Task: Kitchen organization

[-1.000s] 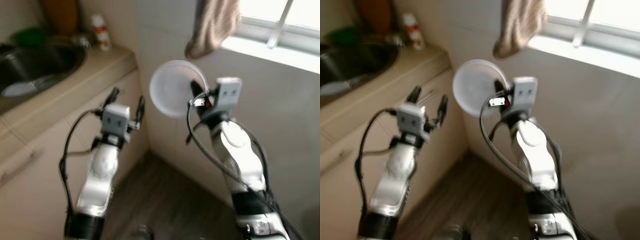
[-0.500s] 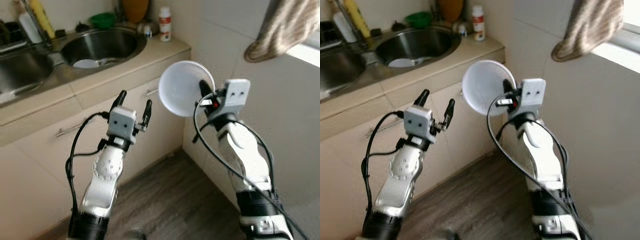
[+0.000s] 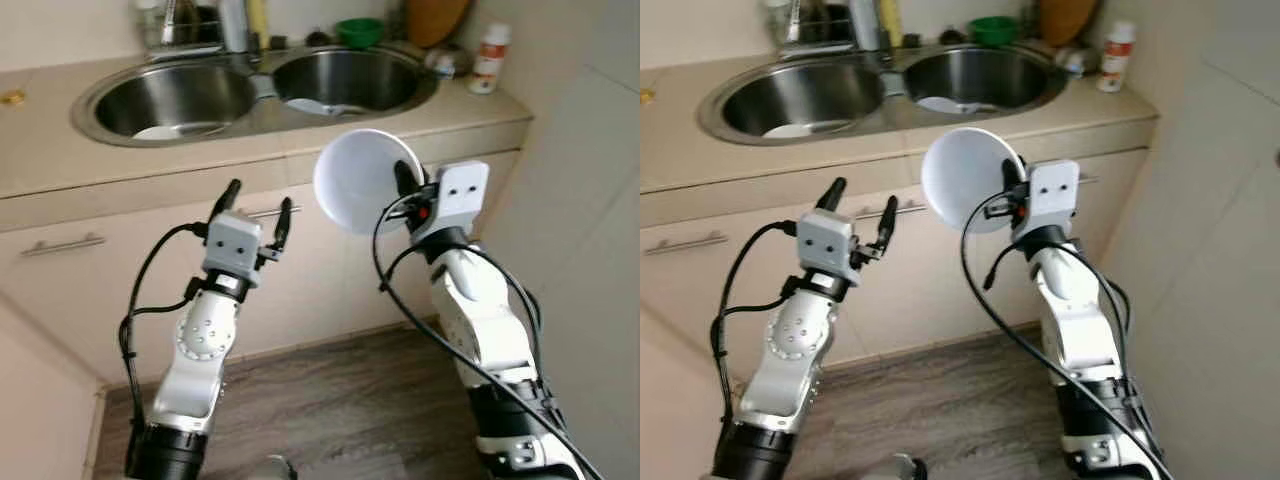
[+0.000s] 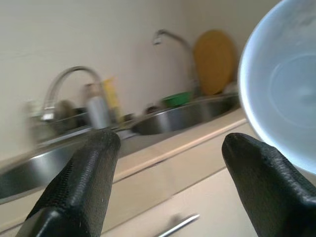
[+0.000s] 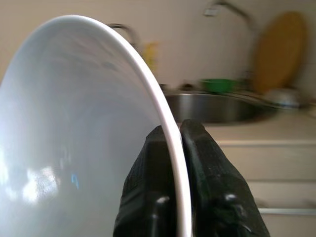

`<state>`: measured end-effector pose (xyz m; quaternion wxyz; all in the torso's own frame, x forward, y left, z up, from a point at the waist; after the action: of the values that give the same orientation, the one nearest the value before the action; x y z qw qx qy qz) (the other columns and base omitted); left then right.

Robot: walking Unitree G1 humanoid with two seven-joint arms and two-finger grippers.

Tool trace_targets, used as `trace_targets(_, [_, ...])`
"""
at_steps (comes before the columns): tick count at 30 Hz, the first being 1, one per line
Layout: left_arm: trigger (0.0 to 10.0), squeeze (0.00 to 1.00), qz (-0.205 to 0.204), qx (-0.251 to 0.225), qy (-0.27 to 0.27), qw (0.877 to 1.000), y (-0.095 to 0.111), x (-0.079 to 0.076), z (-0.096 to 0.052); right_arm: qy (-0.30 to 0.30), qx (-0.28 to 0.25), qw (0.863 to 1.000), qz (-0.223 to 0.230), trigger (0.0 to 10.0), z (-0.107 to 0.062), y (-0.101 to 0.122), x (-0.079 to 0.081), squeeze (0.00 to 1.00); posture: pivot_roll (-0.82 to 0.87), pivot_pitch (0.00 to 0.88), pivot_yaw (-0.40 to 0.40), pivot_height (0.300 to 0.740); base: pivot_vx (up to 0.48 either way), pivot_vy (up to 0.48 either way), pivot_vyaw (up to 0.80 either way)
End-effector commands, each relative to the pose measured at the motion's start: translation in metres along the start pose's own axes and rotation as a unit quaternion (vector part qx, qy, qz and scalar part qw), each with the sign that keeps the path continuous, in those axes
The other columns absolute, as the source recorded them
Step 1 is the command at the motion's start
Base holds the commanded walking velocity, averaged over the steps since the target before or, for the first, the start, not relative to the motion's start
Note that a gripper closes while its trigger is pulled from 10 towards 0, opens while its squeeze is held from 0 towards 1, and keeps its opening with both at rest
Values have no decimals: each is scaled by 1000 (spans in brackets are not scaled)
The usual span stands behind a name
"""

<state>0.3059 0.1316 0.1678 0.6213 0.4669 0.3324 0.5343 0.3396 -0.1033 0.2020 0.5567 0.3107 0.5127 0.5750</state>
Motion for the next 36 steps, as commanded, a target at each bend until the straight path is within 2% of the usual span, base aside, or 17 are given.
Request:
trace_targets(1, [10000,0,1,-10,-1,1000,4,-2,2,-4,-14,1000,-14,10000,1,5,-1,0,21,16,13,740,435,0,800])
trace_targets(17, [10000,0,-2,-17,-1,1000,7,-3,4,-5,-38,998,-51,10000,3,10,1,0,22,18,9,740,454,0,800])
trace_targets(23, [10000,0,-2,-17,-2,1000,6,-3,4,-20,-44,997,-62,10000,4,13,-3,0,22,18,8,740,412,0,800])
trace_targets(25, [10000,0,-1,-18,-2,1000,7,-3,4,-75,-55,992,-84,10000,5,19,-18,0,22,19,8,740,332,0,800])
trace_targets(27, [10000,0,-2,-18,-2,1000,7,-3,4,-122,-61,988,-74,10000,6,23,-33,0,22,20,9,740,315,0,0])
trace_targets(28, [10000,0,-2,-18,-2,1000,7,-3,4,-122,-61,988,-74,10000,6,23,-33,0,22,20,9,740,315,0,0])
trace_targets(29, [10000,0,-1,-18,-2,1000,7,-3,4,-145,-58,985,-68,10000,6,23,-42,0,22,20,9,740,311,0,0])
trace_targets(30, [10000,0,-1,-18,-3,1000,7,-3,4,-184,-63,977,-83,10000,4,26,-57,0,22,20,10,740,266,0,0])
trace_targets(32, [10000,0,-1,-18,-3,1000,7,-3,4,-197,-74,973,-92,10000,3,29,-62,0,22,20,10,740,124,0,0])
trace_targets(34, [10000,0,-1,-18,-2,1000,7,-3,4,-204,-55,973,-89,10000,4,25,-65,0,20,20,11,740,0,0,0])
trace_targets(36, [10000,0,-1,-18,-4,1000,7,-4,4,-225,-43,971,-68,10000,3,21,-71,0,18,20,11,740,0,0,-400])
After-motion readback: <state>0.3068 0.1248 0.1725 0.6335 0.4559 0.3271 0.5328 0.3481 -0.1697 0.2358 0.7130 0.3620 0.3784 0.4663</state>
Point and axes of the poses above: a point about 5 cm out from each wrist's last joint towards the gripper, its own z axis pointing out of the wrist towards the gripper, its own y axis along the axis of the wrist's last joint, x = y × z, the point moved 2 cm from there along z, pointing out of the wrist towards the gripper, and after that the axes turned 11 degrees about -z, right-handed, at the moved point
